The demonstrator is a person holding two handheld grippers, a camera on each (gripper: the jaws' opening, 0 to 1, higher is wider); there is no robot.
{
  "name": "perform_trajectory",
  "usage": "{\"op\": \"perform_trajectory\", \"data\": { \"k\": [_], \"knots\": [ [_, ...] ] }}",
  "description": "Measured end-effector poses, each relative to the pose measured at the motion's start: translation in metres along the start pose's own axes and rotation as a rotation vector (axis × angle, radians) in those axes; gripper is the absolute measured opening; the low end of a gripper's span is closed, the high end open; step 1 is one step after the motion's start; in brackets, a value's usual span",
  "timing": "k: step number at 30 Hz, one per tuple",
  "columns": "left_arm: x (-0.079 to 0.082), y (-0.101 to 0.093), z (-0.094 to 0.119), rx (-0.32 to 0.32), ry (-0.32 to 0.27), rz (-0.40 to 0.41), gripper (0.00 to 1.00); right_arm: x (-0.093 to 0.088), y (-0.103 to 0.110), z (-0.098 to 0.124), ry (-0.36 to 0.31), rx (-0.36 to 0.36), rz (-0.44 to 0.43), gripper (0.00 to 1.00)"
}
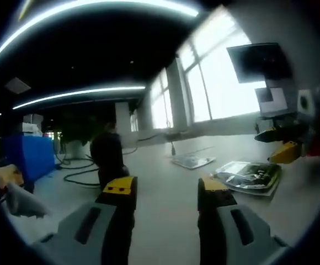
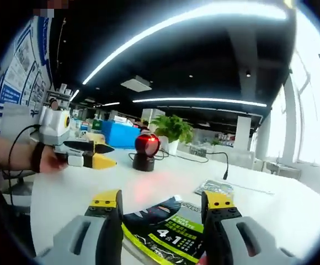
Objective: Clip sheet goods on table flip sheet goods clip sheet goods scan sheet goods put sheet goods back to table
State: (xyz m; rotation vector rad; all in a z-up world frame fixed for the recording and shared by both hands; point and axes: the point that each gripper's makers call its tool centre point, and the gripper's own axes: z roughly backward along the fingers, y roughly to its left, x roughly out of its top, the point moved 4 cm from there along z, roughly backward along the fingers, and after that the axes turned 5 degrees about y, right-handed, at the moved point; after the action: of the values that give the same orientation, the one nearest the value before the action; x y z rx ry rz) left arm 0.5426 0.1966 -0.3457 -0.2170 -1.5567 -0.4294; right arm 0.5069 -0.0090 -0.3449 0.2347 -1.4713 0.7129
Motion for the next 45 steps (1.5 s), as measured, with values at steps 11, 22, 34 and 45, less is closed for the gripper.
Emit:
{"op": "perform_trajectory", "data": {
  "k": [11,22,34,45],
  "knots": [
    [0.001,-0.001,0.000,-0.006,-0.007,-0.002,0.36,0.003,0.019,-0.009,0.038,0.016,0.144,0.48],
    [0.000,-0.002,-0.001,-0.005,-0.005,-0.023,0.36,-0.002,0.026,-0.015,0.051,-0.001,0.245,0.47],
    [-0.002,-0.002,-0.002,-0.008,0.004,-0.025,0.36,-0.014,0.028,-0.019,0.095,-0.006,0.289,0.43],
    [-0.004,-0.002,-0.003,-0.008,0.012,-0.037,0.36,-0.027,0.038,-0.016,0.117,0.003,0.276,0.37]
  ]
}}
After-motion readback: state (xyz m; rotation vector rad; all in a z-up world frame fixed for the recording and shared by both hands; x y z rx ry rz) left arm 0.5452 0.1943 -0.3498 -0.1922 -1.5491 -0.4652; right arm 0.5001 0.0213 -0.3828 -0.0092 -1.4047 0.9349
